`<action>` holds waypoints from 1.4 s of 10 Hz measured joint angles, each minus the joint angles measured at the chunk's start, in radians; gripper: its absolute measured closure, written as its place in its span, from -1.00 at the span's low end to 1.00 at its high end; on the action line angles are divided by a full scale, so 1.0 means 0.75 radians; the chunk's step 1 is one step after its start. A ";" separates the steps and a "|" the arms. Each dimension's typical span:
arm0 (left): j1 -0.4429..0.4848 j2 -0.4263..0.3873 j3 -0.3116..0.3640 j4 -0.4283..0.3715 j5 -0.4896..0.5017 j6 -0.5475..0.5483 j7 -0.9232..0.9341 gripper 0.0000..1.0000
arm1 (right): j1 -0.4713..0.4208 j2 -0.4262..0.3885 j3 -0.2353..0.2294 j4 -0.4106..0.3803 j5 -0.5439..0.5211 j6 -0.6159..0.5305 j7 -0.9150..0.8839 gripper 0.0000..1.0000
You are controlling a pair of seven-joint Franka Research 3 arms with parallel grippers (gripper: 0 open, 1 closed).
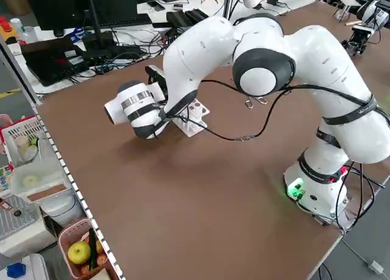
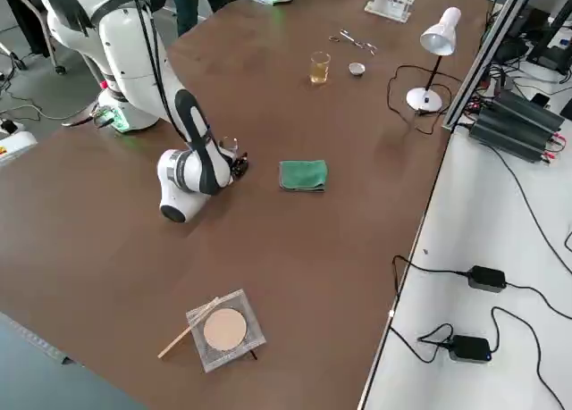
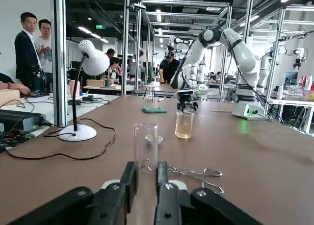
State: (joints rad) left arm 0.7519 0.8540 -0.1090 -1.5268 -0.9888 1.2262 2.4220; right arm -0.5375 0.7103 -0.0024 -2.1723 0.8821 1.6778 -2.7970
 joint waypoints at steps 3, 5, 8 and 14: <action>0.000 -0.011 -0.006 0.000 0.000 -0.009 -0.002 0.58 | 0.000 0.000 0.000 0.000 0.002 0.000 0.000 -0.19; 0.005 -0.018 -0.008 0.001 0.000 -0.011 -0.004 0.58 | 0.002 0.001 0.000 0.000 0.005 0.002 -0.001 0.06; 0.017 -0.020 -0.012 0.019 -0.002 -0.043 -0.019 0.58 | 0.007 0.001 0.000 0.000 0.007 0.002 -0.001 0.24; 0.020 -0.020 -0.026 0.056 -0.006 -0.102 -0.052 0.58 | 0.118 0.001 0.007 0.000 0.137 -0.036 0.008 0.24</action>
State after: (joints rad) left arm 0.7672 0.8390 -0.1281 -1.4850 -0.9930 1.1499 2.3832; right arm -0.4490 0.7108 0.0028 -2.1726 0.9852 1.6507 -2.7908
